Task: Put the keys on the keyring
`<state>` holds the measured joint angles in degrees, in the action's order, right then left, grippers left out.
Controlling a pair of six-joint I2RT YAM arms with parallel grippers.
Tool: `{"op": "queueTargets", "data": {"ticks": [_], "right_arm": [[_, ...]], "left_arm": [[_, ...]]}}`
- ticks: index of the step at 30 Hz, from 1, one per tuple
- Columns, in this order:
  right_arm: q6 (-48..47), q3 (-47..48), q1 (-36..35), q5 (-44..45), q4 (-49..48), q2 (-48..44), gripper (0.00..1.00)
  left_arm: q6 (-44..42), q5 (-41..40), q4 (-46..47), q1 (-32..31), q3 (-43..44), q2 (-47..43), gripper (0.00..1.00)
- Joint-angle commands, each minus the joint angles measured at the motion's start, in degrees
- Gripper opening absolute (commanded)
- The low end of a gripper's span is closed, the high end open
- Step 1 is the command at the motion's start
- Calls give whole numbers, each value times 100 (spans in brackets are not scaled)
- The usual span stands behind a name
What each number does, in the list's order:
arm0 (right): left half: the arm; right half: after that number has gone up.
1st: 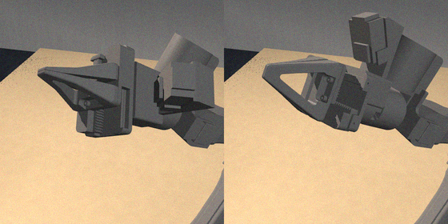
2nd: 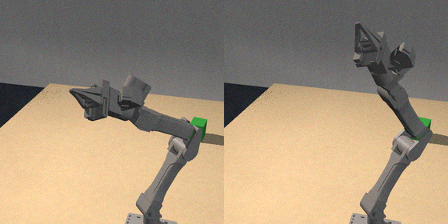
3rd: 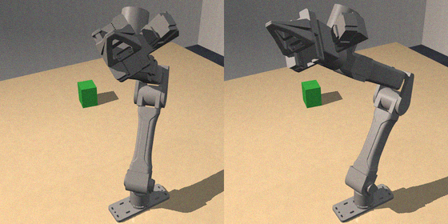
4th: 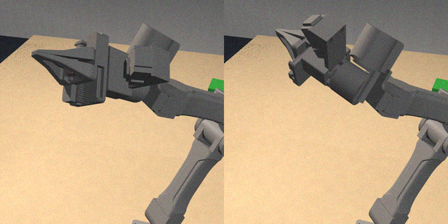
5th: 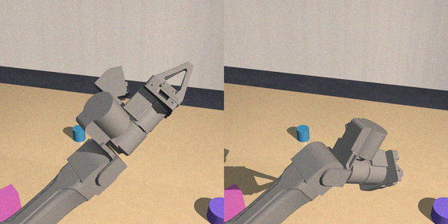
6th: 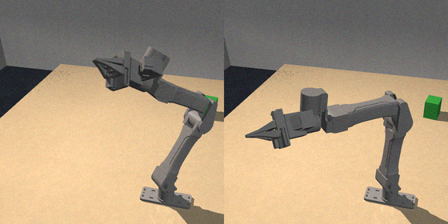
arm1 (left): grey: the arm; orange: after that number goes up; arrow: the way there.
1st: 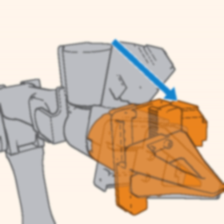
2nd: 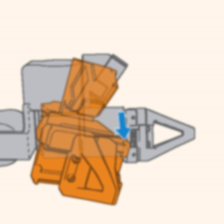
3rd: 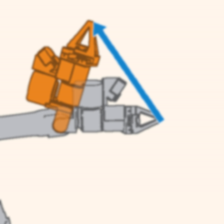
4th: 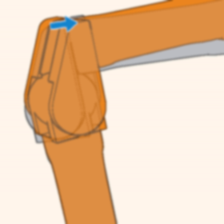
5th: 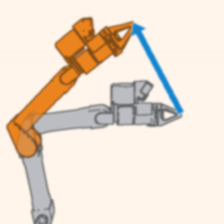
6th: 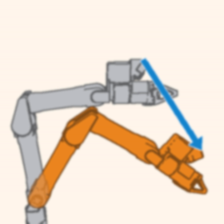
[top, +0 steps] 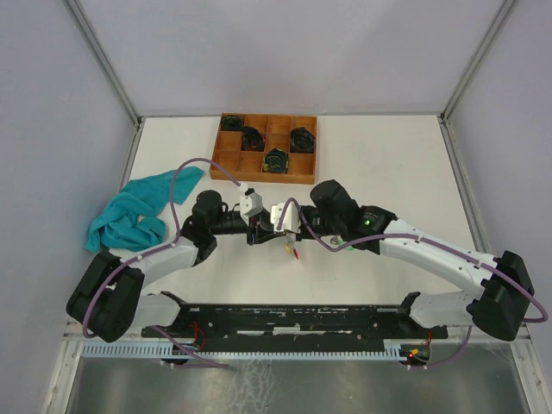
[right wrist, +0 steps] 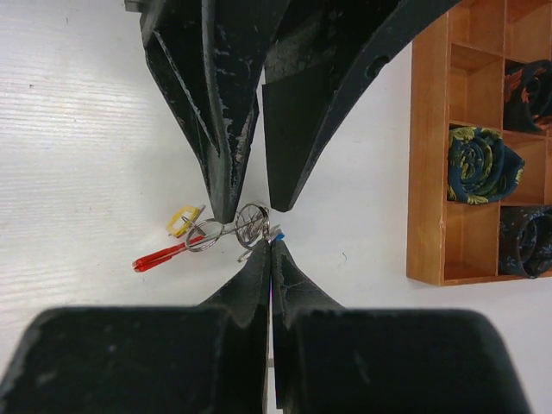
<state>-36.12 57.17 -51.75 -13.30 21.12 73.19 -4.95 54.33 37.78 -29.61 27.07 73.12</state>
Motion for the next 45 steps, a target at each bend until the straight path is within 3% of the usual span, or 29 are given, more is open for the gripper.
{"op": "queueTargets", "data": {"ticks": [1,12,18,27,45], "right_arm": [[-53,326,15,-195,-179,-23,1],[-25,339,15,-301,-170,-36,1],[-17,246,15,-45,-50,-178,1],[307,-455,15,636,-198,-672,1],[917,-903,-55,179,-1023,-290,1]], "left_arm": [[-202,35,58,3,248,75,40],[-388,-4,-347,-102,437,225,31],[-453,42,-485,-116,494,221,3],[-124,-341,-227,-99,425,187,3],[413,-646,657,-91,108,97,3]]}}
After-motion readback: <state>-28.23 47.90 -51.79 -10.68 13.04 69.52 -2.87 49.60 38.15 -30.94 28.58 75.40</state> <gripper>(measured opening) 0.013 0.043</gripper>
